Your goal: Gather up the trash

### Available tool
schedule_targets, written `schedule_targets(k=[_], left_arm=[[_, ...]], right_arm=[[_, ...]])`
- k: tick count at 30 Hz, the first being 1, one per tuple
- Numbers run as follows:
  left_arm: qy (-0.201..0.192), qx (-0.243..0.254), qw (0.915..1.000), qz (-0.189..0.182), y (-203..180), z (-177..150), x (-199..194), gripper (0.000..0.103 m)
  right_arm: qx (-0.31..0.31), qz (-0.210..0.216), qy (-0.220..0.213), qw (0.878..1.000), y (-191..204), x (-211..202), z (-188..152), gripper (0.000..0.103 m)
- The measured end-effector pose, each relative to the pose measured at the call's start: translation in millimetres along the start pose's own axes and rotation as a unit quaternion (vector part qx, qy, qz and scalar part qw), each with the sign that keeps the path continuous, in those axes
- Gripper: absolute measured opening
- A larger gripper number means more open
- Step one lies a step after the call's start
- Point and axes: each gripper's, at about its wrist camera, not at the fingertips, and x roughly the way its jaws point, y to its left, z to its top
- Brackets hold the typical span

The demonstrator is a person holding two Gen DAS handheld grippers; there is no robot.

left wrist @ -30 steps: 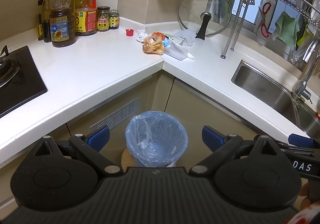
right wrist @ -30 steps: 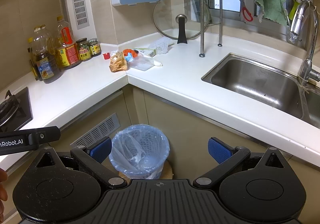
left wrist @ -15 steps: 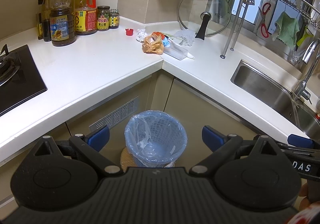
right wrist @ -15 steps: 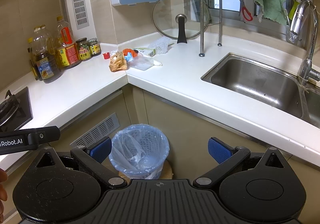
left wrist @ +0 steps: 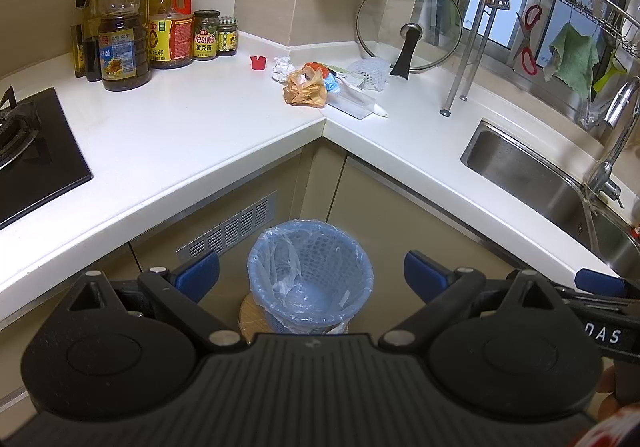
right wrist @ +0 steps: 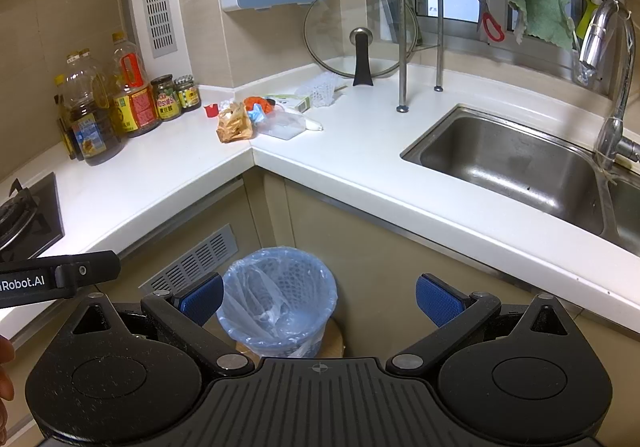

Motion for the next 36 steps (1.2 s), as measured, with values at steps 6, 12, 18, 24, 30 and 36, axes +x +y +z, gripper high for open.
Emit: schedule_targets(k=[6,12,18,24,30,36], left_arm=[[0.001,-0.001,1.0000,0.000,-0.4,0.2,0.1,0.098],[0.001,-0.001,1.0000,0.000,-0.8,-0.2,0.1,0.098],[0.001,-0.002,1.0000,-0.001,-1.8,-0.9,-0.1,0.098],[0.002,-0.005,1.0000,-0.002,0.0,1.3,0.8,0.098],[0.002,-0.006,1.0000,-0.002,-0.2,1.5,0.7,0.098],[0.005,-0.011,0.9999,-0.006,2.4,1.7,1.4,0.098]], right_arm=[[0.000,0.000,0.000,1.000,0.1,0.1,0.0,0.102],[0.000,0.000,0.000,1.000,-0.8,0.0,-0.2,0.102],[0.000,0.001,0.000,1.000,-0.3,0.5,-0.2,0.102],[0.000,0.001,0.000,1.000,0.2,0.9,0.1,0.102],[0.000,0.001,0.000,1.000,0.5,1.1,0.5,0.102],[0.004,0.002,-0.001,1.000,0.8,5.7,-2.1,0.102]])
